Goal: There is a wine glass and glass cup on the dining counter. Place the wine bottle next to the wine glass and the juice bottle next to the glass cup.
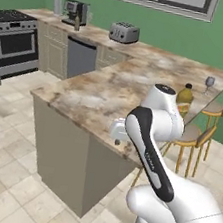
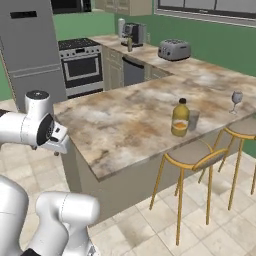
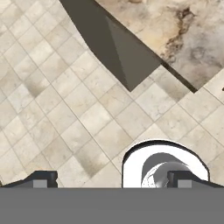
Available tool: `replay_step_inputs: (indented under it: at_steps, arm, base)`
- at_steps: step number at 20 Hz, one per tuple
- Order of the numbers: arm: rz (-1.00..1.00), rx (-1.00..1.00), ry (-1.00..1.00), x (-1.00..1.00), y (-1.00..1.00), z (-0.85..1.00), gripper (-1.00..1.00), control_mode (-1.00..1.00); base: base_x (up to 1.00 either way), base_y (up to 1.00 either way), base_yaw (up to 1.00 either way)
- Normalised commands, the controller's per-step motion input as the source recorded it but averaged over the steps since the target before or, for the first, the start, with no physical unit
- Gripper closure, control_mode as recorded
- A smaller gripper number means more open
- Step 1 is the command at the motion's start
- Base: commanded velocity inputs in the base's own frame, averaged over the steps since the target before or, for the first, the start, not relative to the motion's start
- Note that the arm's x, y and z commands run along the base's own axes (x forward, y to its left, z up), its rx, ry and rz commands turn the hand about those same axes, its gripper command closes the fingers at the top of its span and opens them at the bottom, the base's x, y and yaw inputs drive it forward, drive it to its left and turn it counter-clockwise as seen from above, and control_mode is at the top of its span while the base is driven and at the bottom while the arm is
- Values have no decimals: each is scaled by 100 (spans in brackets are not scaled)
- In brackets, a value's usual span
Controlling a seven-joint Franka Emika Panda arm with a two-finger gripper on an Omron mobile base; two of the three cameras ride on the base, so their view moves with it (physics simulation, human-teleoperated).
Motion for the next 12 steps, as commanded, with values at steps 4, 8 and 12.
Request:
replay_step_inputs:
  at_steps: [4, 8, 12]
  arm:
    - [0, 0, 0, 0, 0, 0, -100, 100]
    - [0, 0, 0, 0, 0, 0, -100, 100]
    - [0, 0, 0, 0, 0, 0, -100, 100]
  base:
    - [-23, 66, 34]
    - [22, 77, 3]
    - [56, 72, 0]
